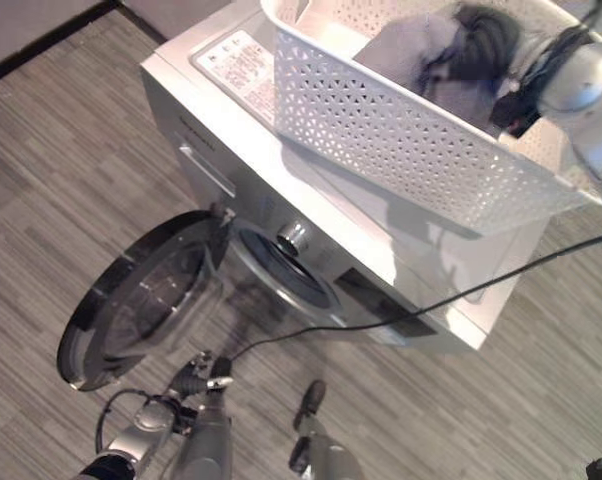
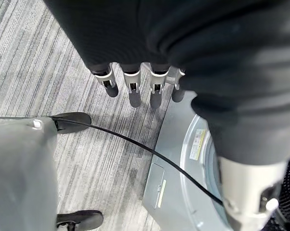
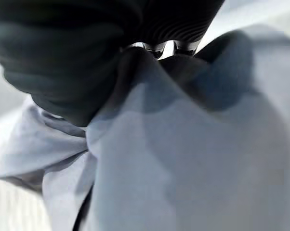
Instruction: Grab the laundry basket,head to the washer,open it,put in the laundry and shut it.
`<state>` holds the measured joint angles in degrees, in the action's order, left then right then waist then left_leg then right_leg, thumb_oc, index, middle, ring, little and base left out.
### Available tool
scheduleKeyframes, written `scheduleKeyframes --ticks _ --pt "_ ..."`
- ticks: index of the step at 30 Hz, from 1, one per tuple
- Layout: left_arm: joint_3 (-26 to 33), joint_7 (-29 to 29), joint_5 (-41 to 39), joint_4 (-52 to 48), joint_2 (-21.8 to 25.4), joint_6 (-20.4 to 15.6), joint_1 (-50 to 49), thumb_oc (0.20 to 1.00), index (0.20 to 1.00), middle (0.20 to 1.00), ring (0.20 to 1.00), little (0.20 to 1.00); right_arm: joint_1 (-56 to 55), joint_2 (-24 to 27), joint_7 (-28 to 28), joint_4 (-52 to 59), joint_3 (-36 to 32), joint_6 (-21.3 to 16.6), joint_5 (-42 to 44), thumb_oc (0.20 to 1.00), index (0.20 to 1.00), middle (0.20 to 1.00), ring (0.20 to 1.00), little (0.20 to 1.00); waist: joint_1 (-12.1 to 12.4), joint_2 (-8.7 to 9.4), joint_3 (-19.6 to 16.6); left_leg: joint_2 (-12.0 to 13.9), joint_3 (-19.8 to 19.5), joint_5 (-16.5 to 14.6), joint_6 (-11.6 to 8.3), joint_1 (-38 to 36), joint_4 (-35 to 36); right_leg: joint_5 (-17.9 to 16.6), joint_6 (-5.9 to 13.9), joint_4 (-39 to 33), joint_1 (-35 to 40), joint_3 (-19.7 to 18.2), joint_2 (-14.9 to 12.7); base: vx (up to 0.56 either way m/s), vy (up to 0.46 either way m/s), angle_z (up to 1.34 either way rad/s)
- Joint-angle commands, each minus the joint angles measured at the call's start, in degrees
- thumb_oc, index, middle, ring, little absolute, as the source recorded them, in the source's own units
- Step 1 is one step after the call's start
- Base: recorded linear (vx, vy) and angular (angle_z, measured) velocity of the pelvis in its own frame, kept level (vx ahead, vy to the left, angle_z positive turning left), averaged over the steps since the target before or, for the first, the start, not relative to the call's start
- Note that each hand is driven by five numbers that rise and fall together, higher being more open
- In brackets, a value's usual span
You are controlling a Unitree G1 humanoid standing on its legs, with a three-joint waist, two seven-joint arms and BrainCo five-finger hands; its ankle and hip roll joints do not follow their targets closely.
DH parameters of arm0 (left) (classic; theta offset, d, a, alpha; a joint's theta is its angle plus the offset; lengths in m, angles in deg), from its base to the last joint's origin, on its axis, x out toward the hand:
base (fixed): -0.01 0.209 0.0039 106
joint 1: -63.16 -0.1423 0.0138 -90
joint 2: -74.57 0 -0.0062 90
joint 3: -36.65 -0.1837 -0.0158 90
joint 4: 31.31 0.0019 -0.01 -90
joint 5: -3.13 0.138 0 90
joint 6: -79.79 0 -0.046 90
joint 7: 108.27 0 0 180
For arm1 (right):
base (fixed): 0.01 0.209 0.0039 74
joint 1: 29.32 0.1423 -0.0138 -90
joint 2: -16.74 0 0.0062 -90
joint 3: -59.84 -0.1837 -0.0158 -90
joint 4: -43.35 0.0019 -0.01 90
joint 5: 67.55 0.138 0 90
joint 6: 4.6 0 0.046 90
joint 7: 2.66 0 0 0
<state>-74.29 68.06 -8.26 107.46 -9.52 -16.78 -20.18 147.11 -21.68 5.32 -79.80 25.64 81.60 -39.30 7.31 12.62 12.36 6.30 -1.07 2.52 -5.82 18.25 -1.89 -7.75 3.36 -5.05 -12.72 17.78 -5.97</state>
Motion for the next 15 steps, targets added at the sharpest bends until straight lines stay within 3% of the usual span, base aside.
scheduleKeyframes --ticks 1,8,15 --pt "-1.85 -0.48 -1.23 2.84 -0.48 -1.7 0.72 1.0 1.0 1.0 1.0 1.0 2.61 1.47 -7.82 -3.57 -5.41 -3.69 3.73 0.2 0.2 0.2 0.2 0.2 -0.91 -1.09 -3.44 1.06 -0.8 2.9 -0.4 -2.14 6.89 8.4 5.04 1.05 9.1 -0.17 -1.16 0.03 0.001 -0.01" --pt "-1.02 -1.1 -0.57 5.35 -0.68 -0.53 0.59 1.0 1.0 1.0 1.0 1.0 4.02 -1.04 -15.52 -4.73 -13.43 -3.6 -0.61 0.2 0.2 0.2 0.2 0.2 -2.09 -1.3 -6.23 0.73 -0.25 1.63 0.25 -4.85 6.89 9.04 5.02 1.41 11.08 -0.73 -1.38 0.04 0.008 -0.02" --pt "-1.53 -1.76 0.79 2.41 -1.06 0.74 0.52 1.0 1.0 1.0 1.0 1.0 -0.34 -2.01 -27.73 -1.24 -26.24 -2.67 -11.06 0.2 0.2 0.2 0.2 0.2 -3.07 -2.34 -9.13 0.12 0.04 -0.02 1.0 -7.97 6.89 9.8 5.09 1.3 13.79 -1.34 -1.65 0.05 0.015 0.0"
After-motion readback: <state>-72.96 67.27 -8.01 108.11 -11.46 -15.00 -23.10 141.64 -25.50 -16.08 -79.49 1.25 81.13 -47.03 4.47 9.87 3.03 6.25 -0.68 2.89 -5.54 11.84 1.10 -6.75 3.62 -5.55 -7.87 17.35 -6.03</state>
